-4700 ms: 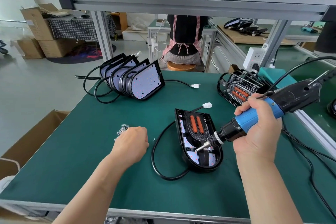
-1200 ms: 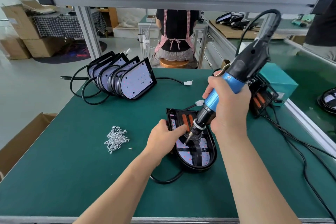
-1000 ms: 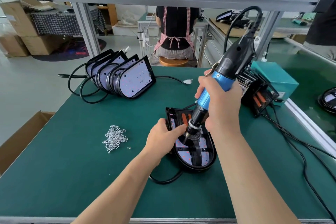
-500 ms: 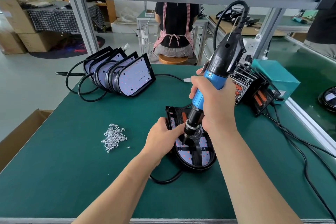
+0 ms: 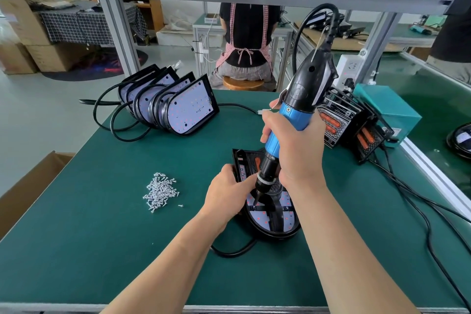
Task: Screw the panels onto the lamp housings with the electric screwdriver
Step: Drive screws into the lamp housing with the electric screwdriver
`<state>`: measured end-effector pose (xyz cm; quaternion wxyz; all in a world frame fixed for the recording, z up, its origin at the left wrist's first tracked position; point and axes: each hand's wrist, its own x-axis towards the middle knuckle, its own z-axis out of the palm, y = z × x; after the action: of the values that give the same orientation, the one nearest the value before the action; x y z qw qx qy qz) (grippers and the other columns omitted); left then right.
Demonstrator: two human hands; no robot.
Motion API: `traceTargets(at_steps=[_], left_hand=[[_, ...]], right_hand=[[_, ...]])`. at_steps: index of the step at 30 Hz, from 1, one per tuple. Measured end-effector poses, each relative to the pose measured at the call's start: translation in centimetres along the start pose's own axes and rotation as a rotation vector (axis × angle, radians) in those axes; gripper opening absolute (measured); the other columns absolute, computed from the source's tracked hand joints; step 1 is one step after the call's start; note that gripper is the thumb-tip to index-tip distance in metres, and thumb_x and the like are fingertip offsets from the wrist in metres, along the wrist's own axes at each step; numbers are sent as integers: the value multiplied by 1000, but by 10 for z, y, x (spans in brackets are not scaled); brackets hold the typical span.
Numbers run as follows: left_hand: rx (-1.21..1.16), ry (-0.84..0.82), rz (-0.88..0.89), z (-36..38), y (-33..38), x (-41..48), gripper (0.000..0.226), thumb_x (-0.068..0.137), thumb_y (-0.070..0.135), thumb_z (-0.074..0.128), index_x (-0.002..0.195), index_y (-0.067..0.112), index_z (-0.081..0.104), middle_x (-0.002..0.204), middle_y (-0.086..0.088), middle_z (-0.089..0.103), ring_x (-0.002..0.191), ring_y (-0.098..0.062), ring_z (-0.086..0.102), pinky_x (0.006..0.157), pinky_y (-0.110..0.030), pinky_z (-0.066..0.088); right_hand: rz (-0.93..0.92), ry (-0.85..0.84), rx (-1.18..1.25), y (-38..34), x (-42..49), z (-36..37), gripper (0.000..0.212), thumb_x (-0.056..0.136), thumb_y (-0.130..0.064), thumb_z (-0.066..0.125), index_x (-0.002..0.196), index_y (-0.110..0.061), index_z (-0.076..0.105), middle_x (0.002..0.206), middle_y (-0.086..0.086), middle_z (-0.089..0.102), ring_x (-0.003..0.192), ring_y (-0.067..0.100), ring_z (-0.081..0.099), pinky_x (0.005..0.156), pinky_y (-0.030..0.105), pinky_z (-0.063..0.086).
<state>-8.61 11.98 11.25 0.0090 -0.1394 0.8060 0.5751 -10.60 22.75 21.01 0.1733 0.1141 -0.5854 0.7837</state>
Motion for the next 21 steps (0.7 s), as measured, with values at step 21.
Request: traceTargets(at_steps=[21], left_hand=[[38, 23, -19, 2, 1, 0, 30, 82, 43, 63, 90, 16, 54, 85, 1, 66, 83, -22, 59, 74, -37, 47]], right_hand=[[5, -199, 21, 7, 0, -1, 13, 71, 3, 56, 75, -6, 49, 51, 3, 48, 45, 15, 43, 52, 22, 42]])
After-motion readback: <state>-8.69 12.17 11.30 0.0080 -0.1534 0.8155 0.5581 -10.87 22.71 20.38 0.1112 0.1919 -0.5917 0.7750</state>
